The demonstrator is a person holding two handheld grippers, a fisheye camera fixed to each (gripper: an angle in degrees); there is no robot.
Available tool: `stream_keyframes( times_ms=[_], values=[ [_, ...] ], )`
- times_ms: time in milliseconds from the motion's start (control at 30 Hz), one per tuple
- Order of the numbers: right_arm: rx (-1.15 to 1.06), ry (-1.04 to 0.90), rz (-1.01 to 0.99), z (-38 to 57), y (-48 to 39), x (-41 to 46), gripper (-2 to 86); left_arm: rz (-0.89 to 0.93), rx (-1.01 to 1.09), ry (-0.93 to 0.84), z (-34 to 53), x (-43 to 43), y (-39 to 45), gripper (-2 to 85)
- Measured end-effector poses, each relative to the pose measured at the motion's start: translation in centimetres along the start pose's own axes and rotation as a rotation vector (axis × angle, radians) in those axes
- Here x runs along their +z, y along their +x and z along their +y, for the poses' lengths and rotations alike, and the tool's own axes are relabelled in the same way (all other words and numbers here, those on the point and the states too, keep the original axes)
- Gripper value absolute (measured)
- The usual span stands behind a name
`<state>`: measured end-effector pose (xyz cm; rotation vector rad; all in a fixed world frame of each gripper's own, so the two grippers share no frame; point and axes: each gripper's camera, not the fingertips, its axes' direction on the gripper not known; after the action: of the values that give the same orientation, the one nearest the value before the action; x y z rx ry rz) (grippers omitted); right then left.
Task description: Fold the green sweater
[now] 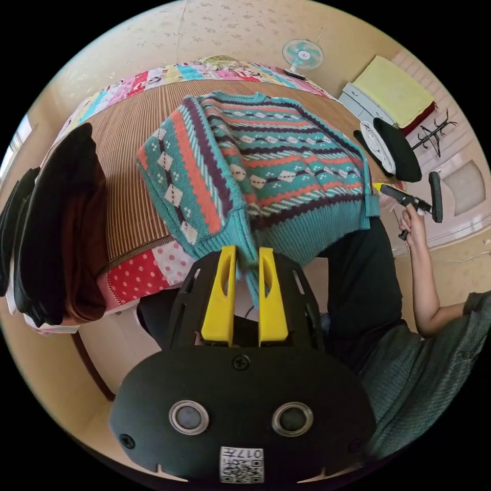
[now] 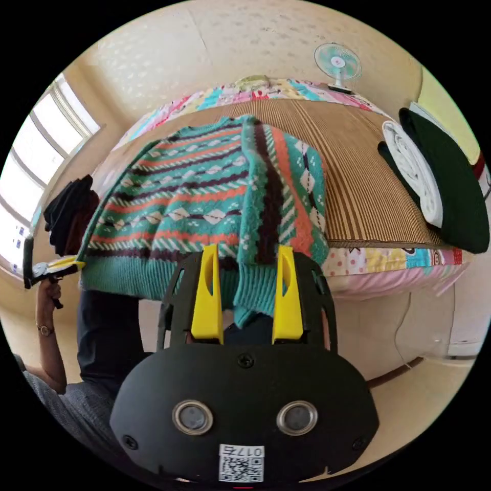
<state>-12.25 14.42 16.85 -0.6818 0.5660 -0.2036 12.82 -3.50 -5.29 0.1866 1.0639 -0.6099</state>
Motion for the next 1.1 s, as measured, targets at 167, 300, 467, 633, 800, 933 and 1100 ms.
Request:
stream_keyframes(
  times_ms=[167,300,467,633,800,933,1100],
  values=[
    [-0.001,0.091,-0.064,-0.9,5.9,-3.4,5.5,0.024,-0.078,0.05,1.9,-2.6,-1.4,4.2],
    [0.41,0.361,0.099,-0.1,18.3,-11.7,4.8,0.039,-0.114,0.124,3.7,-5.1,-2.3,4.0],
    [0.632,0.694,-0.085,5.5,22.5,-17.3,4.9,0.072,-0.164,0.151,5.0,-7.3,-3.7,4.0],
    [0.273,0.619,-0.2,1.6,10.3,-11.1,1.5,0.191,-0.142,0.213,4.1,-12.4,-4.8,3.8],
    [0.079,0.386,-0.257,-2.7,2.7,-1.5,0.8,0.301,-0.078,0.353,0.2,-23.0,-5.3,3.9],
    [0.017,0.282,-0.189,-2.2,0.4,3.3,0.7,0.357,0.003,0.478,-6.8,-31.3,-2.2,3.9],
    [0.04,0.29,-0.327,-1.4,2.9,3.3,0.6,0.384,0.147,0.438,-19.6,-32.0,6.1,4.0]
  ],
)
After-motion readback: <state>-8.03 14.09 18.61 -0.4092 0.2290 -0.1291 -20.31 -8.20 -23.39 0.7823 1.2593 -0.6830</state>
